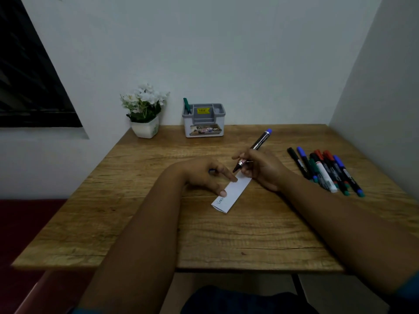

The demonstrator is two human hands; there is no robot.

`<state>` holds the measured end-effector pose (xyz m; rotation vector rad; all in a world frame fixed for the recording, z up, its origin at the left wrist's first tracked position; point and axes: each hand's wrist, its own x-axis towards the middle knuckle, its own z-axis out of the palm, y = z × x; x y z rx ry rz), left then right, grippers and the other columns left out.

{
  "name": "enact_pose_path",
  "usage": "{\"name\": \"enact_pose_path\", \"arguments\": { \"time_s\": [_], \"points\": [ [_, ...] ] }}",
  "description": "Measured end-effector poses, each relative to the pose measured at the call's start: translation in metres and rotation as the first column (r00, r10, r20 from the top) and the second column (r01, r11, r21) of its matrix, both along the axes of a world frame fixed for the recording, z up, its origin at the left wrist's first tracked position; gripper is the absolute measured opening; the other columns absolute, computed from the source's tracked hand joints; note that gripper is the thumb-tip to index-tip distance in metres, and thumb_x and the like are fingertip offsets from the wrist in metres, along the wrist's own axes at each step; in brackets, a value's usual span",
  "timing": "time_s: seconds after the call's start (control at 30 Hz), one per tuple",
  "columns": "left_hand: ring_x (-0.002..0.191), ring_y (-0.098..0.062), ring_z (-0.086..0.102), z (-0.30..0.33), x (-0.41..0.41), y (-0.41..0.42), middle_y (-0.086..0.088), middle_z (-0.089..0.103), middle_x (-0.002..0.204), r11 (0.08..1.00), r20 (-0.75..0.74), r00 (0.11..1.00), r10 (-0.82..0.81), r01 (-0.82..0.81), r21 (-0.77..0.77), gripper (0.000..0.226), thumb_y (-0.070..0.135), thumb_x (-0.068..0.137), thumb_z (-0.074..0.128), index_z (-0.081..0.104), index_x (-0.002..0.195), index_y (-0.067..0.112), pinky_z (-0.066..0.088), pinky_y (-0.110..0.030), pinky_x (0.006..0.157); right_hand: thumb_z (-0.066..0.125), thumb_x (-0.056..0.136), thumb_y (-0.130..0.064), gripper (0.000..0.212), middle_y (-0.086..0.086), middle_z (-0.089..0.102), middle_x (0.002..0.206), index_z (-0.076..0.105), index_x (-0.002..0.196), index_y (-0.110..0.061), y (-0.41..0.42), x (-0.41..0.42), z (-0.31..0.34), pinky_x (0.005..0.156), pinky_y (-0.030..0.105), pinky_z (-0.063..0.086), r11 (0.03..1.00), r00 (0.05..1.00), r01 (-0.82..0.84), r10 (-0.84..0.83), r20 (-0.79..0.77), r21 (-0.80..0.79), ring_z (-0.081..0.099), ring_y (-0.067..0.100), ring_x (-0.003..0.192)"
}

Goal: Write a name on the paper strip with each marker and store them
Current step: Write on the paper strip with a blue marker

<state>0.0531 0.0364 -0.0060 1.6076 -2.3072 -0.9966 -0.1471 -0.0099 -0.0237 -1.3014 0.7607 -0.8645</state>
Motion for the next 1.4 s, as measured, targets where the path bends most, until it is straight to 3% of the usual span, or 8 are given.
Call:
{"name": "enact_pose_path", "arguments": {
  "time_s": [0.07, 0.17, 0.3, 0.43, 0.73, 0.83, 0.93, 1.4],
  "points": [
    [0.117, -0.01, 0.047, -0.001, 0.002, 0.001, 0.019, 0.052, 0.12, 1.0, 0.022, 1.0, 0.012, -0.011, -0.01, 0.051, 0.039, 0.072, 0.081, 0.063, 0.119, 0.045, 0.038, -0.029, 0.099, 0.053, 0.087, 0.002, 0.022, 0.009, 0.065, 0.078, 0.067, 0.074, -0.008, 0.006, -0.005, 0.0, 0.061, 0.023, 0.05, 0.992, 0.993, -0.105, 0.101, -0.06, -0.067, 0.059, 0.018, 0.07],
    [0.114, -0.009, 0.049, 0.001, 0.003, 0.003, 0.014, 0.053, 0.12, 1.0, 0.045, 0.999, 0.0, -0.001, 0.019, 0.049, 0.04, 0.074, 0.079, 0.061, 0.119, 0.045, 0.038, -0.029, 0.1, 0.062, 0.076, 0.002, 0.013, 0.009, 0.069, 0.083, 0.068, 0.078, -0.009, 0.018, -0.011, -0.003, 0.07, 0.022, 0.052, 0.937, 0.946, -0.258, 0.195, -0.261, -0.235, 0.064, 0.016, 0.08],
    [0.105, -0.004, 0.049, 0.005, 0.004, 0.005, 0.027, 0.051, 0.107, 0.995, 0.028, 0.999, -0.022, 0.019, 0.101, 0.035, 0.037, 0.075, 0.08, 0.061, 0.101, 0.051, 0.037, -0.025, 0.087, 0.066, 0.08, 0.004, 0.014, 0.011, 0.073, 0.089, 0.071, 0.089, -0.005, 0.022, -0.004, -0.005, 0.075, 0.022, 0.053, 0.88, 0.923, -0.275, 0.128, -0.363, -0.388, 0.068, 0.016, 0.086],
    [0.114, -0.008, 0.048, 0.006, 0.006, 0.004, 0.023, 0.051, 0.114, 0.99, 0.038, 0.997, -0.061, 0.056, 0.127, 0.043, 0.04, 0.072, 0.081, 0.056, 0.097, 0.064, 0.036, -0.031, 0.097, 0.065, 0.079, 0.008, 0.019, 0.004, 0.074, 0.079, 0.073, 0.079, -0.009, 0.021, 0.0, -0.011, 0.073, 0.022, 0.05, 0.852, 0.915, -0.269, 0.081, -0.395, -0.45, 0.067, 0.01, 0.079],
    [0.121, -0.012, 0.046, 0.005, 0.009, 0.0, 0.015, 0.05, 0.123, 0.989, 0.094, 0.993, -0.07, 0.057, 0.133, 0.052, 0.045, 0.065, 0.084, 0.049, 0.092, 0.072, 0.035, -0.043, 0.109, 0.072, 0.08, 0.003, 0.008, 0.008, 0.074, 0.085, 0.073, 0.085, -0.004, 0.021, -0.001, -0.014, 0.077, 0.032, 0.056, 0.822, 0.894, -0.301, 0.067, -0.442, -0.483, 0.069, 0.019, 0.083],
    [0.124, -0.012, 0.044, 0.007, 0.008, 0.001, 0.014, 0.049, 0.125, 0.989, 0.106, 0.993, -0.058, 0.043, 0.142, 0.056, 0.043, 0.068, 0.084, 0.047, 0.104, 0.065, 0.034, -0.041, 0.11, 0.072, 0.075, -0.004, 0.007, 0.006, 0.074, 0.084, 0.074, 0.082, -0.007, 0.021, -0.001, -0.013, 0.078, 0.037, 0.056, 0.805, 0.873, -0.317, 0.041, -0.487, -0.501, 0.069, 0.021, 0.084],
    [0.125, -0.013, 0.043, 0.008, 0.007, 0.001, 0.012, 0.048, 0.128, 0.991, 0.149, 0.988, -0.048, 0.028, 0.133, 0.065, 0.042, 0.07, 0.082, 0.042, 0.118, 0.058, 0.033, -0.041, 0.11, 0.07, 0.076, -0.005, 0.006, 0.005, 0.075, 0.085, 0.074, 0.081, -0.008, 0.019, -0.003, -0.012, 0.079, 0.033, 0.057, 0.833, 0.891, -0.269, 0.026, -0.453, -0.482, 0.069, 0.016, 0.086],
    [0.123, -0.013, 0.043, 0.008, 0.005, 0.003, 0.016, 0.048, 0.12, 0.99, 0.147, 0.988, -0.042, 0.021, 0.143, 0.065, 0.039, 0.071, 0.082, 0.043, 0.12, 0.055, 0.035, -0.037, 0.107, 0.07, 0.079, 0.002, 0.011, 0.0, 0.074, 0.081, 0.074, 0.081, -0.008, 0.021, -0.005, -0.011, 0.073, 0.02, 0.051, 0.842, 0.883, -0.24, -0.018, -0.469, -0.484, 0.067, 0.005, 0.081]
  ]
}}
